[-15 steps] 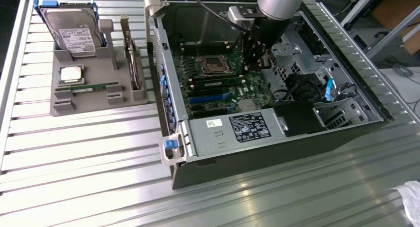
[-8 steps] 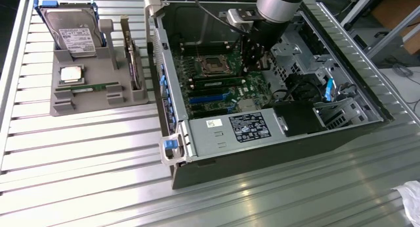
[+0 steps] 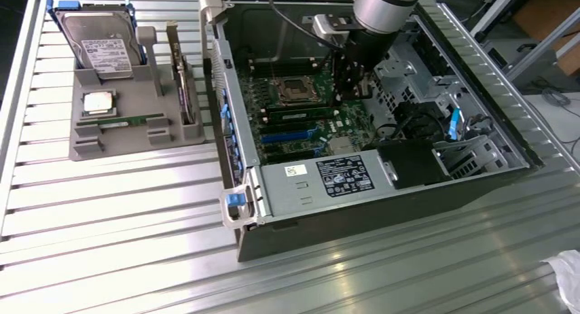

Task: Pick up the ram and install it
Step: 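Press down the ram until it locks into place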

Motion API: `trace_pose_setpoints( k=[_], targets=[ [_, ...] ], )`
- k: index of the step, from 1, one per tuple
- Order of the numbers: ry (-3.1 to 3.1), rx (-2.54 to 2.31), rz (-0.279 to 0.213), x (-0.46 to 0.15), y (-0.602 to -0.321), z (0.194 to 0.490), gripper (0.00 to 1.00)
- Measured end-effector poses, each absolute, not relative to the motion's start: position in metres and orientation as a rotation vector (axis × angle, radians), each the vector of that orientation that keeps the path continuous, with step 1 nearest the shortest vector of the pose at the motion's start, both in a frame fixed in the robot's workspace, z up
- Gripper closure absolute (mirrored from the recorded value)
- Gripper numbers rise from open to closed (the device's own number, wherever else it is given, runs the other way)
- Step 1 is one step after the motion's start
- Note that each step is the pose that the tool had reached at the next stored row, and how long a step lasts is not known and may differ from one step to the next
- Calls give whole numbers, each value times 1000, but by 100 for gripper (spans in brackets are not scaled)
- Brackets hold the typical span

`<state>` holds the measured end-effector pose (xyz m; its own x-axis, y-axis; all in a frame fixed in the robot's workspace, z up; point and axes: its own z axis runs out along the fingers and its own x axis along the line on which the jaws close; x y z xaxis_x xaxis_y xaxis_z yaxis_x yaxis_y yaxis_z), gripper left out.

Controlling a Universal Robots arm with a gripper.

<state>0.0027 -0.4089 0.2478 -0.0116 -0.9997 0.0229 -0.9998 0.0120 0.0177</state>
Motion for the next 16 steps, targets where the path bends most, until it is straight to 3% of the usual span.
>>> trace_pose_setpoints(
  k=[16],
  targets=[
    [-2214,2188,5,3,-404,236,89]
  ],
)
